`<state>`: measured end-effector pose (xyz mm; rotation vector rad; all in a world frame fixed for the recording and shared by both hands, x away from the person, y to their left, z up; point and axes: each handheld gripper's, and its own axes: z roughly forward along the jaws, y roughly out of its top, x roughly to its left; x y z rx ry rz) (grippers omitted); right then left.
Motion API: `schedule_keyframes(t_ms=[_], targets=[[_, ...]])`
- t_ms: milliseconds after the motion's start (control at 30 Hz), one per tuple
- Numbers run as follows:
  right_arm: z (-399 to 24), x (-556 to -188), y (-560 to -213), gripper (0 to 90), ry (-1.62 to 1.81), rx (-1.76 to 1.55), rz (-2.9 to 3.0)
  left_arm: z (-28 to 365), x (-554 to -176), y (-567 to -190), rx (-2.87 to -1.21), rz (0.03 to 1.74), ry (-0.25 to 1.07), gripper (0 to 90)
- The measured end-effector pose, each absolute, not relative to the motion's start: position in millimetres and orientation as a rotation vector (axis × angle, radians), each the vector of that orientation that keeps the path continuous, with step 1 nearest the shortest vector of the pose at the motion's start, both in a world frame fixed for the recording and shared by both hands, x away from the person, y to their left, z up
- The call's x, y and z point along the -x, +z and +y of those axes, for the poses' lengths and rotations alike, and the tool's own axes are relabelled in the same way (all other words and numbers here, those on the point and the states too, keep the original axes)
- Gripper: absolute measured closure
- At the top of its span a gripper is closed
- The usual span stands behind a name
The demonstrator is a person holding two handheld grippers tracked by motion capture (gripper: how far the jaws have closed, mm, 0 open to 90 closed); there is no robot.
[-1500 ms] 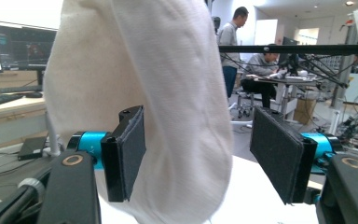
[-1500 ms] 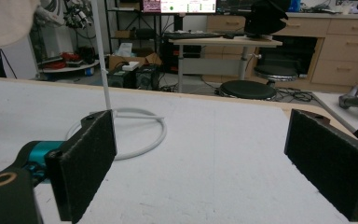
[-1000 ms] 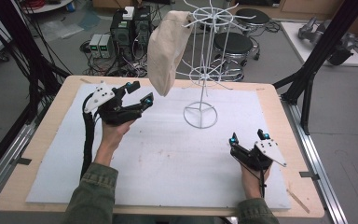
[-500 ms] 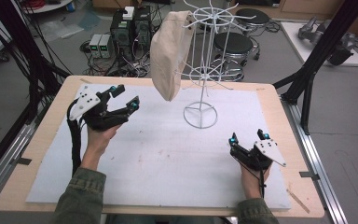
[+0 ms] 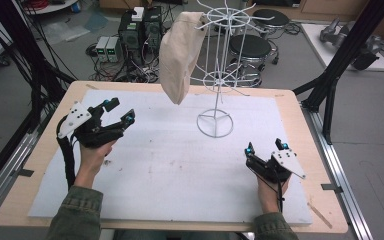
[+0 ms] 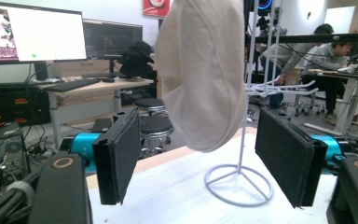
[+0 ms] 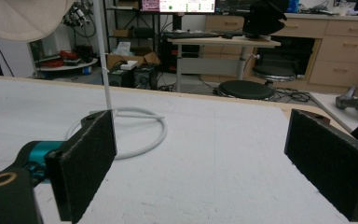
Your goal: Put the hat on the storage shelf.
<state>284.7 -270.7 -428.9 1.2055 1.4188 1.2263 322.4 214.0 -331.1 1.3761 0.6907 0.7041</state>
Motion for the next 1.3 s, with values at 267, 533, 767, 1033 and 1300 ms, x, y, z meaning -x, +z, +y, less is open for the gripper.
schedule_keyframes(t_ms=[267,533,767,1033,1300], targets=[[-270.4,-285.0,-429.2,8.1,1.222,-1.2,1.422,228.9,-313.6,-340.0,-1.361,0.737,0.719,29.8],[-269.7,-285.1,-429.4,8.1,1.218,-1.197,1.427,245.7,-302.4,-353.9,-1.373,0.792,0.737,29.2],[-268.8,-285.3,-429.9,8.1,1.213,-1.198,1.433,259.7,-289.9,-363.4,-1.366,0.829,0.745,26.5],[-267.2,-285.4,-430.2,8.1,1.211,-1.192,1.435,274.2,-279.2,-373.8,-1.357,0.868,0.743,26.0],[-267.5,-284.7,-430.0,8.1,1.207,-1.2,1.429,283.7,-270.1,-383.0,-1.379,0.893,0.769,25.5]])
